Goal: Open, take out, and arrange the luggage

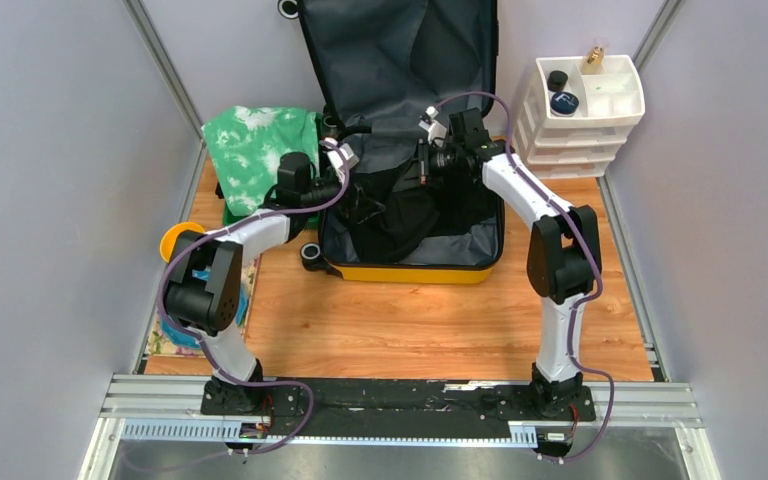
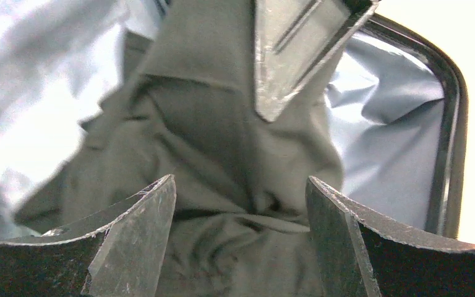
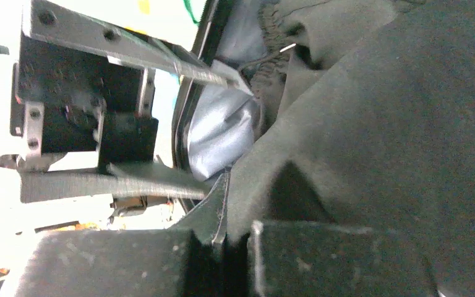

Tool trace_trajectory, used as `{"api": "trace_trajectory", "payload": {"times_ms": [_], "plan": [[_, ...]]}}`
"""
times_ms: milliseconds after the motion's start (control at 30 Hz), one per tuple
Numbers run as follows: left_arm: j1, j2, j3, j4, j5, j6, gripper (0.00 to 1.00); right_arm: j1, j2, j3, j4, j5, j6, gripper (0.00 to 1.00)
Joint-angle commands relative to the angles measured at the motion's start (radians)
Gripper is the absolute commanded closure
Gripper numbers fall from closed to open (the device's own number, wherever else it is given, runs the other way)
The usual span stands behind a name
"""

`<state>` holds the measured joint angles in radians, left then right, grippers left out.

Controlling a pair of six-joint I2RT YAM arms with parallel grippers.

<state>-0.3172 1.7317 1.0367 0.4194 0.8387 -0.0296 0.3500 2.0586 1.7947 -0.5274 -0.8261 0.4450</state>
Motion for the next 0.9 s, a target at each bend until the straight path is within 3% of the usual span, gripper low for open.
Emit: {"api": "trace_trajectory", "payload": {"times_ms": [0,133,433,533,567,633,667,700,833,867], "plan": [[0.020,-0.006,0.069,0.078,0.186,0.272,0.16,-0.006,-0.106,-0.011,0.038,-0.084,-0.074,1.00],[0.001,0.075,0.134,0.100,0.316,0.275,0.16,-0.006,-0.120,-0.009,0.078,-0.116,-0.077,1.00],[-0.051,0.239,0.259,0.142,0.264,0.300,0.15,0.012,-0.114,0.048,0.067,-0.194,-0.117,1.00],[-0.051,0.273,0.295,0.159,0.235,0.260,0.32,0.018,-0.129,0.052,0.075,-0.215,-0.132,1.00],[-0.051,0.275,0.296,0.157,0.234,0.261,0.45,0.021,-0.132,0.052,0.081,-0.219,-0.135,1.00],[-0.052,0.253,0.281,0.162,0.231,0.264,0.62,0.021,-0.150,0.064,0.089,-0.216,-0.141,1.00],[-0.048,0.241,0.275,0.162,0.232,0.263,0.86,0.017,-0.155,0.075,0.086,-0.209,-0.155,1.00],[-0.048,0.229,0.258,0.162,0.231,0.261,0.97,0.017,-0.160,0.084,0.087,-0.205,-0.158,1.00],[-0.043,0.125,0.233,0.095,0.162,0.227,1.00,-0.003,-0.179,0.162,0.099,-0.179,-0.154,0.99],[-0.042,0.109,0.240,0.070,0.137,0.206,1.00,-0.011,-0.180,0.179,0.102,-0.168,-0.149,0.89]]}}
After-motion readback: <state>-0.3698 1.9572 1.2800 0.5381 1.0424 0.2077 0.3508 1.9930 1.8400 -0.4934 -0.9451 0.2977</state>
